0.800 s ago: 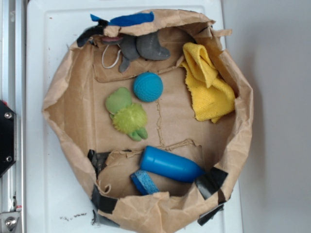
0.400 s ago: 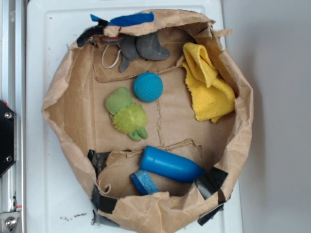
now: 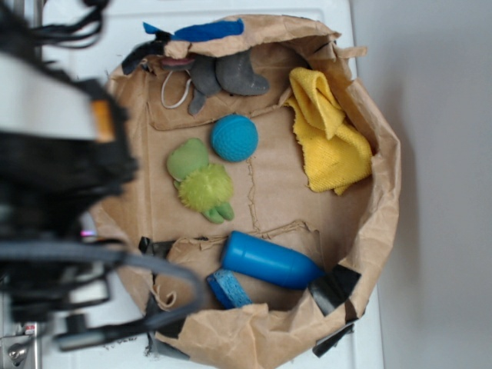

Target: Grab the gray animal.

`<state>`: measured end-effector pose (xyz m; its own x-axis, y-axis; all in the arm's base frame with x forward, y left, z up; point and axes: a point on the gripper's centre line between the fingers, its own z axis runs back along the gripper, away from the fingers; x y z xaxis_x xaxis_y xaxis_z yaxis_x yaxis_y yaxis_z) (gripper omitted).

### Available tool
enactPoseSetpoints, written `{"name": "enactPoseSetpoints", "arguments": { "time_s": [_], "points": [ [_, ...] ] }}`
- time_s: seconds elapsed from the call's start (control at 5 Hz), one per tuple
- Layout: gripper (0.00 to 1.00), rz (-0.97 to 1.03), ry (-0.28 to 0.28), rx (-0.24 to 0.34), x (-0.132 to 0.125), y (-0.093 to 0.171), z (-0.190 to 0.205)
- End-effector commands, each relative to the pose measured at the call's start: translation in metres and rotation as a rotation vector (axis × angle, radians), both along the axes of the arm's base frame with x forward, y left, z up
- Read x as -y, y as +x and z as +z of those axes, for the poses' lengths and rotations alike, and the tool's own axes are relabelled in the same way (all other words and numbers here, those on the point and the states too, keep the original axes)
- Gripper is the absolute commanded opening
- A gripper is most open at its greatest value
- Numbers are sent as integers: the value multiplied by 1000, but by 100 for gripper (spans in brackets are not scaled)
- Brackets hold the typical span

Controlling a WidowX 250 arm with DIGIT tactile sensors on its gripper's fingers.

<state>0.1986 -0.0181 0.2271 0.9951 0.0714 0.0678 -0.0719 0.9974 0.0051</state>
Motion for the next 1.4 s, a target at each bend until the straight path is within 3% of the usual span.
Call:
{"name": "enactPoseSetpoints", "arguments": {
  "time_s": [0.0,0.2,0.4,1.0,1.2],
  "points": [
    [100,52,29,45,-13,53,-4],
    [100,-23,102,63,-24,57,-25],
    [100,-64,76,10,-36,57,-46],
    [100,-64,76,10,-36,57,-46],
    [100,-94,125,-8,-35,69,-78]
  ]
}}
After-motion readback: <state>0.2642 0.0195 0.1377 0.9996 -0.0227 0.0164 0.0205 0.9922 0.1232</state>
